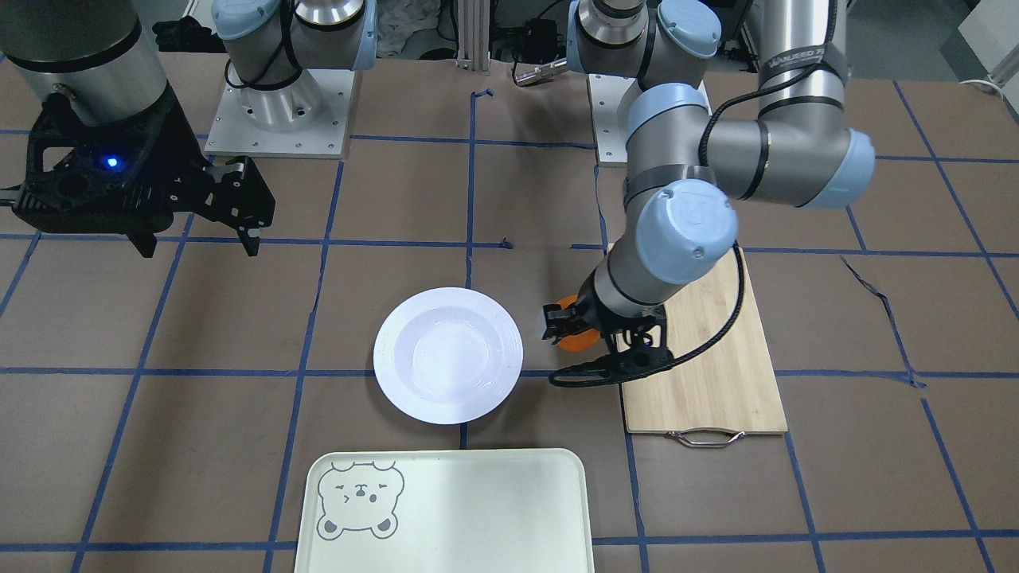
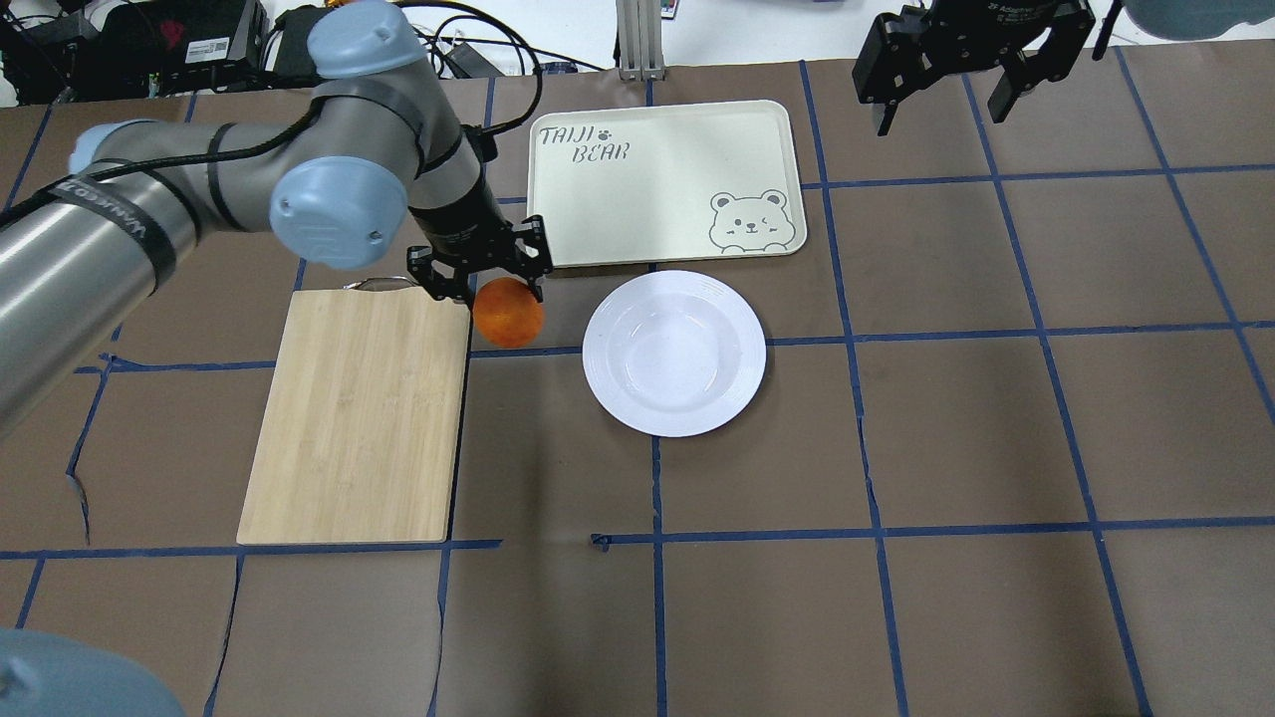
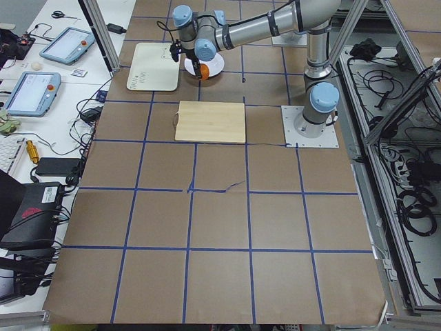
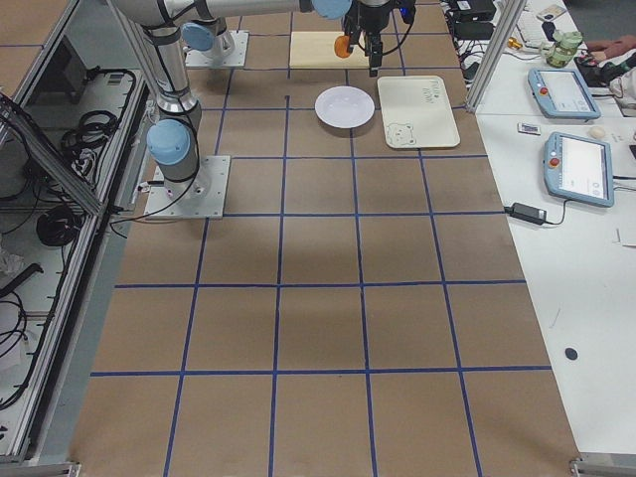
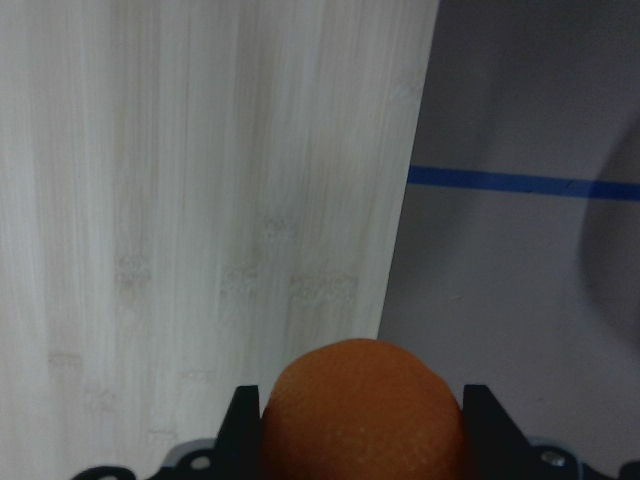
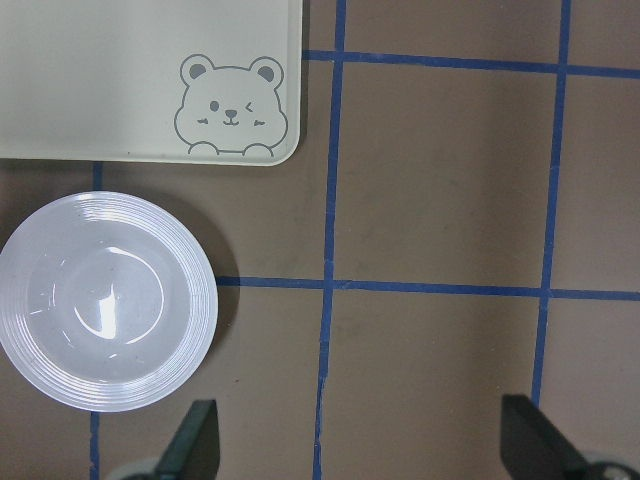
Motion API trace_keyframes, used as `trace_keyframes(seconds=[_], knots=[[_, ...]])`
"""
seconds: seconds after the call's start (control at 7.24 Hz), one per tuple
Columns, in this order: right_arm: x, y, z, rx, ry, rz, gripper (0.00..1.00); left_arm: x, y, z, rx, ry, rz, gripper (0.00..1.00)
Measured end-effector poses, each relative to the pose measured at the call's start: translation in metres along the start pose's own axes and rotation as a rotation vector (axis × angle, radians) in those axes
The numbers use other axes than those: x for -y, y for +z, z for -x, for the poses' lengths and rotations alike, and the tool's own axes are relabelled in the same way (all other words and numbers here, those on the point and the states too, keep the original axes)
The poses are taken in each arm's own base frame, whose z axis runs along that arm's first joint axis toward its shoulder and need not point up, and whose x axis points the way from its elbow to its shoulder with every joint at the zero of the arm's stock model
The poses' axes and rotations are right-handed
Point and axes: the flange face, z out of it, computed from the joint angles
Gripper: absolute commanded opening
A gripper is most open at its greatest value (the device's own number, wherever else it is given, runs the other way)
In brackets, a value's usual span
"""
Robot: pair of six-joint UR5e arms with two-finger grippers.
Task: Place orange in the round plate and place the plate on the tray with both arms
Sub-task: 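Carry the orange with the left gripper onto the white plate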
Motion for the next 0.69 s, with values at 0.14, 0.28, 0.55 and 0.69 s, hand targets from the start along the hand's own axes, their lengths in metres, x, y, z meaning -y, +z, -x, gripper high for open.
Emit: trace_keyframes(seconds=[0.14, 0.28, 0.55, 0.69], knots=[[0.000, 0.000, 0.000, 0.000, 0.000, 0.000, 1.00, -0.004, 0.018, -0.035, -0.011, 0.015, -0.027, 0.06], [0.000, 0.000, 0.000, 0.000, 0.000, 0.000, 1.00, -0.008, 0.038, -0.065, -0.022, 0.020, -0.054, 0.06], [-0.001, 0.000, 0.001, 0.000, 0.002, 0.001, 1.00, -0.021, 0.082, -0.113, -0.035, 0.005, -0.088, 0.06], [-0.001, -0.001, 0.001, 0.000, 0.002, 0.001, 1.00, -0.031, 0.097, -0.128, -0.026, 0.021, -0.087, 0.45]])
